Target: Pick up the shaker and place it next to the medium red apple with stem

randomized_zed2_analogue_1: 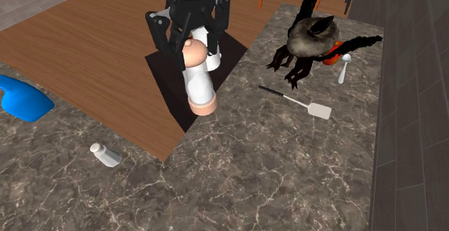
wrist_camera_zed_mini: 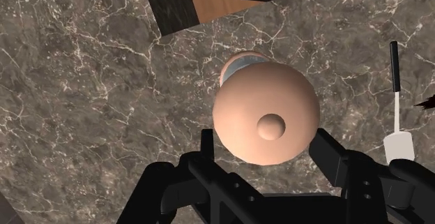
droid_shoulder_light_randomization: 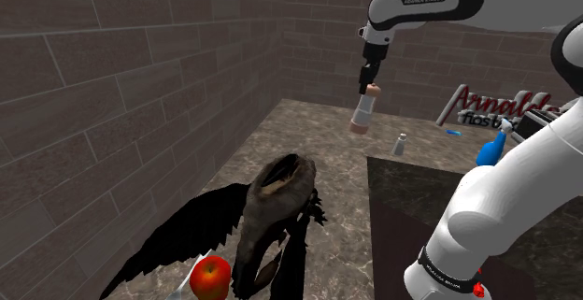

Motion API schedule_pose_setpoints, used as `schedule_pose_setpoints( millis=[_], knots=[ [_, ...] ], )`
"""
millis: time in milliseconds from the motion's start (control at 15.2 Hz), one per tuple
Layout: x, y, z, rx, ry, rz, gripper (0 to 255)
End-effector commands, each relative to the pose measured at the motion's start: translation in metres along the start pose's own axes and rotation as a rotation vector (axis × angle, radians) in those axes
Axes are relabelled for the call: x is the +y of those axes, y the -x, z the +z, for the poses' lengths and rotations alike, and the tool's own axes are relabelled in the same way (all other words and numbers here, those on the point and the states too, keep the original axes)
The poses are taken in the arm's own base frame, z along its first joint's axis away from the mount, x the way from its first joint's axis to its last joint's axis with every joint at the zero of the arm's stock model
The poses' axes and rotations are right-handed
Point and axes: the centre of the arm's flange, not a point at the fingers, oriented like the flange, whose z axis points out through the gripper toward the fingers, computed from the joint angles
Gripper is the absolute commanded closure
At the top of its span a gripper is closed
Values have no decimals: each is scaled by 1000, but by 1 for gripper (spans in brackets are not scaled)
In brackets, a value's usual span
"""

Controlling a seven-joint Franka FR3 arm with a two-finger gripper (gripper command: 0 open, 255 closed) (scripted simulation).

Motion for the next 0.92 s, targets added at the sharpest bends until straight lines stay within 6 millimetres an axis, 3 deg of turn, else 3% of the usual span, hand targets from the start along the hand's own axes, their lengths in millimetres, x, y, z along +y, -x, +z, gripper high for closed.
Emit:
schedule_pose_setpoints(
  millis=[0,660,858],
  knots=[
    [1,0,-10,0,0,0,255],
    [5,-2,-60,0,0,0,255],
    [-35,-2,-60,0,0,0,255]
  ],
)
